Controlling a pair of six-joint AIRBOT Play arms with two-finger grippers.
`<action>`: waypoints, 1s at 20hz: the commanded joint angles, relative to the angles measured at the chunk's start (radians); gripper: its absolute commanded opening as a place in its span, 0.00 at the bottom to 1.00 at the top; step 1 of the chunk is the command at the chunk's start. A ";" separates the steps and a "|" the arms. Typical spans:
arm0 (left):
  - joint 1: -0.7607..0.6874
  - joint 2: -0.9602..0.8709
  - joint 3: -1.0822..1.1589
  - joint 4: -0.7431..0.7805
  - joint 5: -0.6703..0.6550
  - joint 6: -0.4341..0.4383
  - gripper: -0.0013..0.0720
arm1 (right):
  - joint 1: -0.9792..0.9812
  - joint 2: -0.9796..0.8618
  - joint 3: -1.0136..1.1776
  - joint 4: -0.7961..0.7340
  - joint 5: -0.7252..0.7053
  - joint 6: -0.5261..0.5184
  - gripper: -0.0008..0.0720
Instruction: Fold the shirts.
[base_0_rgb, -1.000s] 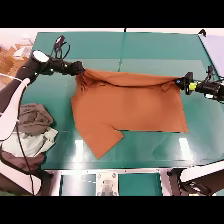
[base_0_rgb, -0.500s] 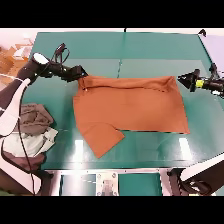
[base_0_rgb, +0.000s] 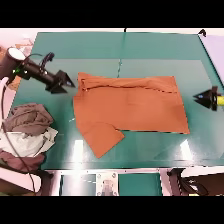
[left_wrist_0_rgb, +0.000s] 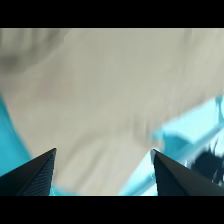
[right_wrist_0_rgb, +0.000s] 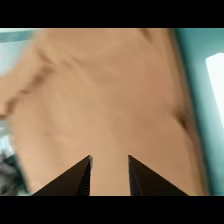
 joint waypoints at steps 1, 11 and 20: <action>0.007 0.185 -0.338 0.037 0.040 0.022 0.93 | -0.112 0.152 -0.212 -0.177 -0.079 0.006 0.45; -0.209 0.361 -0.909 -0.040 0.661 0.080 0.83 | -0.185 0.193 -0.500 -0.176 -0.212 -0.001 0.58; -0.208 0.361 -0.909 -0.174 0.772 0.226 0.18 | -0.080 0.059 -0.491 -0.177 -0.222 -0.026 0.61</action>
